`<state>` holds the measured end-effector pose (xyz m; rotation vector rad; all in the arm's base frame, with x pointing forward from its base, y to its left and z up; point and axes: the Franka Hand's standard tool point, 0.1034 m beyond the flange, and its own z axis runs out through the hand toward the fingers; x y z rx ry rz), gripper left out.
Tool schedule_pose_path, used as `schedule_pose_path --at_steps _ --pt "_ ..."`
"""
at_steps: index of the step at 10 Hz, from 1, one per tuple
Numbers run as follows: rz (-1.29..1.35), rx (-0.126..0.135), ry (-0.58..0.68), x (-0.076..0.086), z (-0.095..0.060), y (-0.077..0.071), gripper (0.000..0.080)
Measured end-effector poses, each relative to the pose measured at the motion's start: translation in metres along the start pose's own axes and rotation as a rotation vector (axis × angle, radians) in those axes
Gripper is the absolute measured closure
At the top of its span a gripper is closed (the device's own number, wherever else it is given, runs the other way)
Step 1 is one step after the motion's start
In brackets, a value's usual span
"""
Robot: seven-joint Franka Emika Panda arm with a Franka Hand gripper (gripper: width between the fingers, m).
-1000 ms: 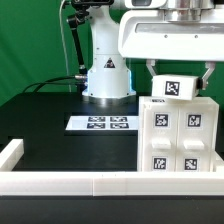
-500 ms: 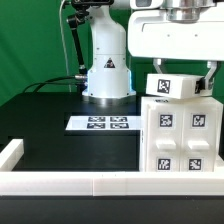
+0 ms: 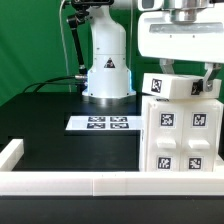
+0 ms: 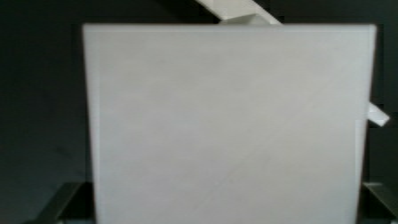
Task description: Assemble cabinet
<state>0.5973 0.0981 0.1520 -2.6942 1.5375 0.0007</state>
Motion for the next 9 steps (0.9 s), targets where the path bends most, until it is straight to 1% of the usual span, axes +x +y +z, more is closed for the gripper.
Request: schedule_pose_path --at_steps 2,4,7,9 --pt "0.114 -0.004 -0.004 0.0016 0.0009 0.0021 0.0238" --pt "0.205 0.004 -0.003 0.0025 0.0011 0.0015 0.0238" --pt "0.393 0.027 -0.005 0.0006 0.0007 -0.0032 0.0238" --pt "0.501 0.031 -0.008 -0.0005 0.0002 -0.0045 0.0238"
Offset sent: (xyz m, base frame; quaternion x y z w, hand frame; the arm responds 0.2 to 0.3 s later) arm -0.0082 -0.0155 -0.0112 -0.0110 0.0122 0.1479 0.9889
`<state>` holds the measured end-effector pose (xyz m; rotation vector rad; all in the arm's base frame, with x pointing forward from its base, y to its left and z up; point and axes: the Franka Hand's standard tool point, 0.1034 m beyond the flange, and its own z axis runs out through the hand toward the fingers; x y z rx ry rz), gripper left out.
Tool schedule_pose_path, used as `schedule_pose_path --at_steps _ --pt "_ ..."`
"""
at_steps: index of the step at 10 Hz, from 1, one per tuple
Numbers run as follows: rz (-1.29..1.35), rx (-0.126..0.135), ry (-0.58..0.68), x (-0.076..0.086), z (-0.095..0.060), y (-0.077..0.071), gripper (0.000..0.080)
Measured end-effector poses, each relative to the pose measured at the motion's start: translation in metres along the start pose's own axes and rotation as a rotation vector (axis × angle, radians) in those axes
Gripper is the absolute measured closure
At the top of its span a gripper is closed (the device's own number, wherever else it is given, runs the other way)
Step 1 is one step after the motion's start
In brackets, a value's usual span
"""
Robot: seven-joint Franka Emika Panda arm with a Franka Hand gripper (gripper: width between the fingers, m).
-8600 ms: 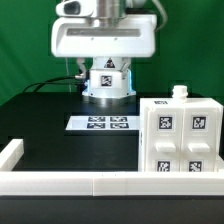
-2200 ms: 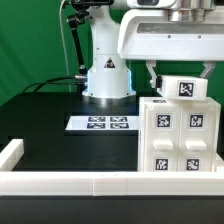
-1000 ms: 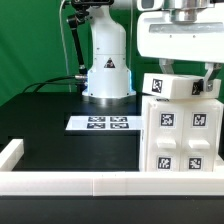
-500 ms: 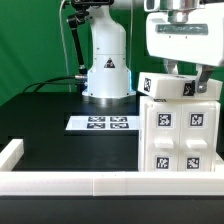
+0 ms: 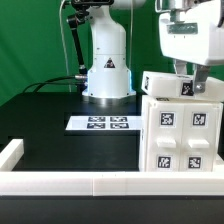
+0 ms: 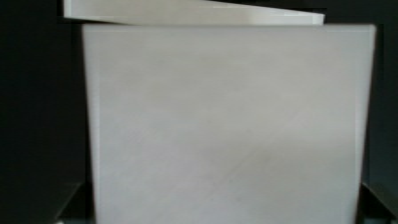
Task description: Assemble cabinet
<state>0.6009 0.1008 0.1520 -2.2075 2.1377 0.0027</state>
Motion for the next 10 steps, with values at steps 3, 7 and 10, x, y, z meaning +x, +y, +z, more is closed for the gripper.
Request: schedule_pose_path --at_steps 3,7,10 --pt "0.130 0.002 -0.006 -0.001 0.000 0.000 0.0238" --pt "0.153 -0.004 -0.067 -0.002 -0.014 0.002 0.0056" --pt "0.148 0.009 -0.114 -0.001 -0.024 0.000 0.0002"
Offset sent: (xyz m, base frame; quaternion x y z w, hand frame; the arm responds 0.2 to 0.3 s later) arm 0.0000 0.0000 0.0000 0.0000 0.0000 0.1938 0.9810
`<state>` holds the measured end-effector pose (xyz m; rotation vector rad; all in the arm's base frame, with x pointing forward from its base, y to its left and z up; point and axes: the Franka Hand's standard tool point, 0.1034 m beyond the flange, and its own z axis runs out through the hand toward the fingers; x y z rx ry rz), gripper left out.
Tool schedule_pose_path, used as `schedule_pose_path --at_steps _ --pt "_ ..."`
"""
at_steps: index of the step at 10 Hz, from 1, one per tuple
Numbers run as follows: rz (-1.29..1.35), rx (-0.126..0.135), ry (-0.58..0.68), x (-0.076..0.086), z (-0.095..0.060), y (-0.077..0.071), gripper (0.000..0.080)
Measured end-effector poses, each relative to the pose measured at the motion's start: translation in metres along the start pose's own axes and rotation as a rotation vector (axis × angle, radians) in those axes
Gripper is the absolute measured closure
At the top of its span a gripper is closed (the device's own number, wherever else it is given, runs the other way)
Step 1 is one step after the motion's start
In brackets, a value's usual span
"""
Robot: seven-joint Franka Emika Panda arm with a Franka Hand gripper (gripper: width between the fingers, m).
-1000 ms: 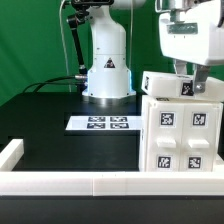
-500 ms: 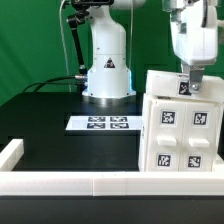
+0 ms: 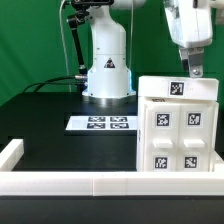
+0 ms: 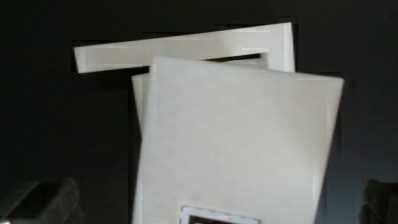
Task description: Assemble cabinet
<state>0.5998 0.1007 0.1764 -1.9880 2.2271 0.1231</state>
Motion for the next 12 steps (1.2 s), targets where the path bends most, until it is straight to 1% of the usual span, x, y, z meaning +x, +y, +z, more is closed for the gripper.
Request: schedule_pose_path --at_steps 3,4,5,6,7,8,12 --pt "-0.101 -0.005 0.001 -0.0024 0.0027 0.0015 0.0002" --pt "-0.300 -0.033 0.041 -0.0019 0.0030 0.0009 0.0002" --pt "-0.434 -0.034 0.059 -0.0054 0.0017 -0.0035 0.0002" --pt "-0.558 -0.035 0.057 -0.0078 0.0013 -0.0038 0.0002" --pt "-0.676 -0.042 0.059 -0.0086 0.0010 -0.0043 0.0002" --pt "-0.864 -0.047 0.063 -0.0086 0.0005 -0.0082 0.0002" --pt "-1.122 -0.056 0.057 -0.0080 0.0013 -0.0082 0.0002"
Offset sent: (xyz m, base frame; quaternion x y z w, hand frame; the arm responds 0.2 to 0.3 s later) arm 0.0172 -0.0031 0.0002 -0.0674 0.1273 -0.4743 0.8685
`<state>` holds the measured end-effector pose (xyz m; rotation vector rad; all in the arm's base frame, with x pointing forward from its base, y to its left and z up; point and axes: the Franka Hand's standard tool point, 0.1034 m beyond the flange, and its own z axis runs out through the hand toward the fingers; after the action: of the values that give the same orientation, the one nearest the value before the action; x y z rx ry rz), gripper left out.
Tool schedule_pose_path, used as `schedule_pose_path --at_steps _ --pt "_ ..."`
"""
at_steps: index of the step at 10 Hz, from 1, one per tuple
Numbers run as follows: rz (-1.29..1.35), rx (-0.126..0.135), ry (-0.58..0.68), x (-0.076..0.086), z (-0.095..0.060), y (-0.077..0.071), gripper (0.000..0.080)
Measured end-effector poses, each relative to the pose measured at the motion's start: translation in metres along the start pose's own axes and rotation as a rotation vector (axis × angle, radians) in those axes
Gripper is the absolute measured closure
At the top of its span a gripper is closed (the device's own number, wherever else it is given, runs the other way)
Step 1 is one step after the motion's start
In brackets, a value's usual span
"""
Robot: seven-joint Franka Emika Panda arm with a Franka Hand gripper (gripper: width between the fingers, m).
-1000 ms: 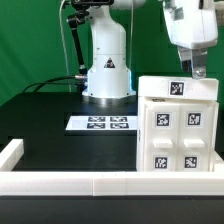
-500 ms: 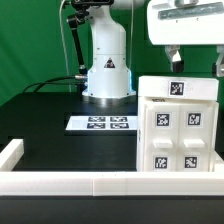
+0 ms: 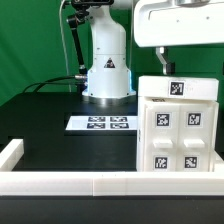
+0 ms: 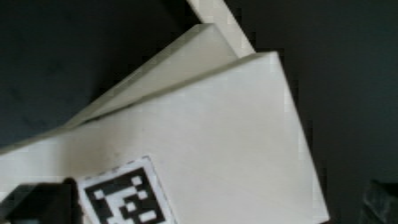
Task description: Assemble cabinet
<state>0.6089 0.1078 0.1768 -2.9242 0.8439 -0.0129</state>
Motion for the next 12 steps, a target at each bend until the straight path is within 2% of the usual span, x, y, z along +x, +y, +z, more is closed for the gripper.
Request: schedule_pose_path --at_steps 1,2,3,7,12 --pt "-0.049 0.000 0.000 0.000 0.000 0.000 0.0002" --pt "-0.209 -0.017 0.013 0.000 0.000 0.000 0.0002" --pt "-0.341 -0.021 0.018 0.001 -0.001 0.001 0.0002" --pt "-0.758 -0.020 0.038 0.005 -0.004 0.000 0.0002" --pt "-1.227 -0.037 0.028 0.007 0.002 0.011 0.0002"
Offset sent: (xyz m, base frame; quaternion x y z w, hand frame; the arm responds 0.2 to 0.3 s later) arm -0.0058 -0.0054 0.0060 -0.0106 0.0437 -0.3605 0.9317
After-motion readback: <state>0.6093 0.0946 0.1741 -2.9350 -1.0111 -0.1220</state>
